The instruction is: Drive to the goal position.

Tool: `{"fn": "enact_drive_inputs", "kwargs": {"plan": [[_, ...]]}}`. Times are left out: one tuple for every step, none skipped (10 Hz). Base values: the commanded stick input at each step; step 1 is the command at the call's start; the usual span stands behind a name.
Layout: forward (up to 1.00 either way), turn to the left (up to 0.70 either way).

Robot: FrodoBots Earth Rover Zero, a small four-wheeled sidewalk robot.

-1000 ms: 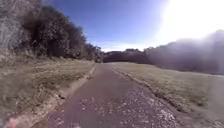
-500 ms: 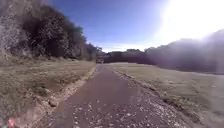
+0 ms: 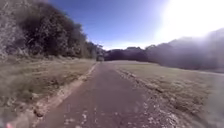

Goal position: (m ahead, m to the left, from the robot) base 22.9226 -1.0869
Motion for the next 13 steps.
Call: {"fn": "enact_drive_inputs", "kwargs": {"plan": [[0.6,0.0],[0.6,0.1],[0.6,0.12],[0.6,0.14],[0.6,0.08],[0.6,0.03],[0.6,0.0],[0.6,0.0],[0.6,0.0],[0.6,0.0],[0.6,0.0],[0.6,0.0],[0.6,0.0]]}}
